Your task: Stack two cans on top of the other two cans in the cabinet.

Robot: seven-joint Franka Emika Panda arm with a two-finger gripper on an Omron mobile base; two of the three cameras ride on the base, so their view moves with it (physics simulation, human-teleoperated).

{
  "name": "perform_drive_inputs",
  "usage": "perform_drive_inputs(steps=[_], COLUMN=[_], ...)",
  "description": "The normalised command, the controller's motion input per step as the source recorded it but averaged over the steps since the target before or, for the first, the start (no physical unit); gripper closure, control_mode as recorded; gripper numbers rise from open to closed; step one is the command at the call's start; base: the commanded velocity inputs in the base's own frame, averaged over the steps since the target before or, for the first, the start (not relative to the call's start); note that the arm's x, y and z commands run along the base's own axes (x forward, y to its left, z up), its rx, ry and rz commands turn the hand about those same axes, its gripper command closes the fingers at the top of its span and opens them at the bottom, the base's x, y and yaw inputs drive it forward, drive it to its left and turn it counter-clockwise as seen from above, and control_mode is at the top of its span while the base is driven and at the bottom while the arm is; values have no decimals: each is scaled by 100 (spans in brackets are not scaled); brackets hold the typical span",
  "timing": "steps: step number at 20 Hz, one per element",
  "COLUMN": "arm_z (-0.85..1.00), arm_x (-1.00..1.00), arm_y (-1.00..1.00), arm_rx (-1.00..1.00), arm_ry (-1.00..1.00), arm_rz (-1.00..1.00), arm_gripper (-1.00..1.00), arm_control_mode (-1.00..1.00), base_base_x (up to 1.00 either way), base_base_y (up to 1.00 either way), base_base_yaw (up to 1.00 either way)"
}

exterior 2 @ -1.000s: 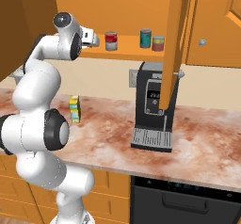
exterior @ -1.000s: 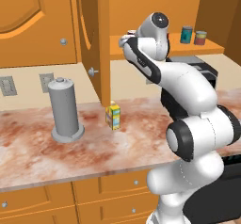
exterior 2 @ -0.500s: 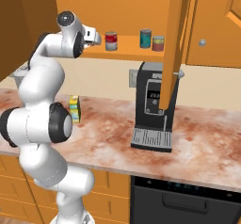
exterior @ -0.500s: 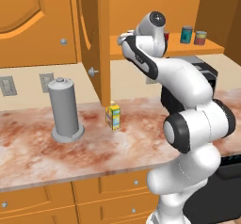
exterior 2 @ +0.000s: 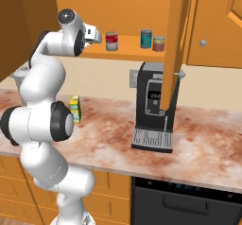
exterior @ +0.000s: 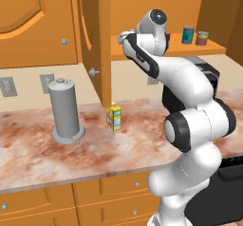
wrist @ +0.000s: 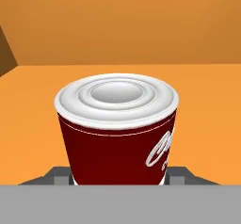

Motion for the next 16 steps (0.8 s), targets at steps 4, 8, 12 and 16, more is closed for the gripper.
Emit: perform_drive_inputs(steps=[4,8,12,16], arm_z=[-5,2,14,26], arm_x=[0,-12,-26,-29], arm_y=[0,-1,0,0], arm_rx=[0,0,0,0], arm_ry=[0,0,0,-4], arm_rz=[0,0,0,-7], arm_gripper=[100,100,100,100], arm_control_mode=[-100,-100,-100,-100], base_base_x=[0,0,0,0], base_base_y=[0,0,0,0], base_base_yaw=[0,0,0,0])
